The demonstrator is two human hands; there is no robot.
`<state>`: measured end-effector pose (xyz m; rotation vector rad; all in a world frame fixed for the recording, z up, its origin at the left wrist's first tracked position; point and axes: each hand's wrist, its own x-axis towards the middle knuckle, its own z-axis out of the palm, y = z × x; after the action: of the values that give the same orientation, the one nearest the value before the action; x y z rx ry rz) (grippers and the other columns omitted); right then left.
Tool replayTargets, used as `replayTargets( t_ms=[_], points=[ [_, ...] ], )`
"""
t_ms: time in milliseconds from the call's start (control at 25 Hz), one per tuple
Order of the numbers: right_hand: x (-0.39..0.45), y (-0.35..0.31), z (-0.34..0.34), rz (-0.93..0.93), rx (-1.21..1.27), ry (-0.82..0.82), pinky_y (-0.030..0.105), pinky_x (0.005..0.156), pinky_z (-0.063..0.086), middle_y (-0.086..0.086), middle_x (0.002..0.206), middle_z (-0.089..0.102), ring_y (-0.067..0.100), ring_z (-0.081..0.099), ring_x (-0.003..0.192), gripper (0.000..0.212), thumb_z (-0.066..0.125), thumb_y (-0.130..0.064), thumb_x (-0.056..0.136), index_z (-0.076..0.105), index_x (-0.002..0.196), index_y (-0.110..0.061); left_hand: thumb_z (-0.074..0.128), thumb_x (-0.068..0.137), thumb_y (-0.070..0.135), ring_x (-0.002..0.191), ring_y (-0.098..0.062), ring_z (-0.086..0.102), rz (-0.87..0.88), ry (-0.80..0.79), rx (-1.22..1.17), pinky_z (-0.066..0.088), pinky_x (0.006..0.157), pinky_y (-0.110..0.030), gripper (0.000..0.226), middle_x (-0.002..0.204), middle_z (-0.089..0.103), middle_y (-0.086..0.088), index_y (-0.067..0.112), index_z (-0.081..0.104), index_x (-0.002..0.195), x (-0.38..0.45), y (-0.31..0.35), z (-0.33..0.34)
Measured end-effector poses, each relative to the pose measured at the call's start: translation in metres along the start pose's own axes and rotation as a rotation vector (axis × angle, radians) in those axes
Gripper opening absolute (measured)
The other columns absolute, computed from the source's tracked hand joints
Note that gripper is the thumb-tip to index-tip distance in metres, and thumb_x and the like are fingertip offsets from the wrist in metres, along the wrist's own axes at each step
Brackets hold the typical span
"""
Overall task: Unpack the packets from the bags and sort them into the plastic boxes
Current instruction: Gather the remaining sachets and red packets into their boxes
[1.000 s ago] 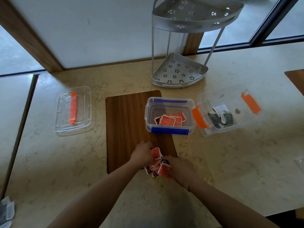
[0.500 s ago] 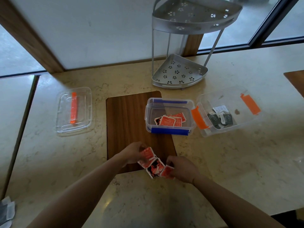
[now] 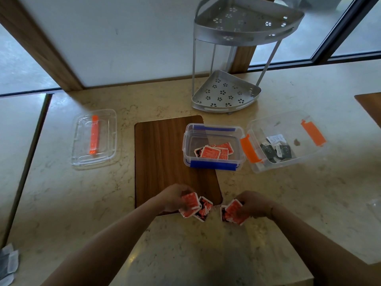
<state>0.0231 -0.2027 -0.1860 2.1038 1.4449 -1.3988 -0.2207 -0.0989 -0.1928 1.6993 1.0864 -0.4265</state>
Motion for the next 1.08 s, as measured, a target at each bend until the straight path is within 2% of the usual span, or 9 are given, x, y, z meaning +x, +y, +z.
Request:
replayTargets(
  t_ms=[120,240,360,480,600,720,880,960,1080],
  points=[
    [0.001,-0.002,0.006,-0.070,0.021,0.103,0.021,0.077,0.043,0.005,0.114,0.067,0.015,0.059,0.097,0.027,0.065,-0.029,0.088,0.067,0.112,-0.016,0.068,0.084,0.011,0.127,-0.021,0.049,0.061,0.002,0.225,0.049,0.099,-0.037,0.068,0.142,0.050,0.000,0.026,0.039,0.144,0.005,0.013,0.020],
    [0.003,-0.003,0.014,-0.081,0.033,0.123,0.022,0.079,0.044,0.004,0.113,0.067,0.012,0.058,0.092,0.024,0.065,-0.030,0.088,0.067,0.108,-0.017,0.063,0.088,0.018,0.116,-0.020,0.057,0.082,0.029,0.442,0.053,0.092,-0.038,0.070,0.137,0.054,0.000,0.030,0.029,0.148,0.010,0.021,0.036],
    [0.003,0.000,0.018,-0.085,0.070,0.163,0.026,0.083,0.048,0.004,0.111,0.067,0.013,0.059,0.093,0.023,0.064,-0.030,0.089,0.067,0.106,-0.017,0.059,0.090,0.024,0.110,-0.021,0.057,0.156,0.101,0.548,0.050,0.091,-0.040,0.056,0.126,0.059,0.000,0.028,0.038,0.141,0.011,0.023,0.042],
    [0.002,0.005,0.021,-0.089,0.123,0.203,0.032,0.087,0.051,0.004,0.107,0.068,0.016,0.062,0.094,0.023,0.066,-0.033,0.087,0.068,0.103,-0.016,0.059,0.089,0.029,0.103,-0.020,0.057,0.204,0.193,0.523,0.048,0.084,-0.036,0.031,0.111,0.060,0.002,0.029,0.050,0.119,0.009,0.018,0.041],
    [0.000,0.008,0.022,-0.094,0.162,0.218,0.036,0.089,0.053,0.002,0.108,0.067,0.016,0.062,0.096,0.025,0.068,-0.034,0.084,0.066,0.105,-0.021,0.064,0.086,0.030,0.098,-0.016,0.054,0.184,0.271,0.460,0.051,0.079,-0.032,0.027,0.112,0.051,0.005,0.030,0.052,0.110,0.006,0.012,0.036],
    [-0.001,0.007,0.018,-0.096,0.201,0.213,0.032,0.087,0.053,0.001,0.110,0.066,0.015,0.062,0.098,0.025,0.068,-0.031,0.085,0.065,0.108,-0.021,0.070,0.082,0.028,0.099,-0.012,0.051,0.142,0.263,0.368,0.048,0.079,-0.026,0.026,0.115,0.047,0.006,0.031,0.054,0.102,0.006,0.007,0.024],
    [-0.005,0.002,0.003,-0.115,0.301,0.210,0.022,0.076,0.051,0.000,0.103,0.066,0.013,0.062,0.091,0.021,0.070,-0.027,0.084,0.064,0.103,-0.020,0.074,0.080,0.018,0.105,-0.015,0.056,0.089,0.094,0.118,0.044,0.080,-0.022,0.037,0.108,0.057,0.007,0.024,0.055,0.112,-0.002,0.012,-0.008],
    [-0.011,-0.004,-0.009,-0.144,0.309,0.224,0.025,0.078,0.054,-0.001,0.100,0.066,0.013,0.064,0.090,0.021,0.070,-0.027,0.084,0.064,0.103,-0.021,0.074,0.081,0.019,0.106,-0.015,0.057,0.096,0.067,0.064,0.046,0.084,-0.025,0.042,0.109,0.058,0.007,0.023,0.055,0.118,-0.010,0.022,-0.030],
    [-0.020,-0.019,-0.032,-0.230,0.287,0.283,0.032,0.082,0.057,-0.004,0.091,0.068,0.012,0.066,0.086,0.010,0.069,-0.027,0.084,0.061,0.090,-0.027,0.073,0.081,0.018,0.103,-0.016,0.060,0.136,0.101,0.019,0.052,0.090,-0.035,0.041,0.112,0.062,0.002,0.020,0.058,0.119,-0.016,0.044,-0.069]
  ],
)
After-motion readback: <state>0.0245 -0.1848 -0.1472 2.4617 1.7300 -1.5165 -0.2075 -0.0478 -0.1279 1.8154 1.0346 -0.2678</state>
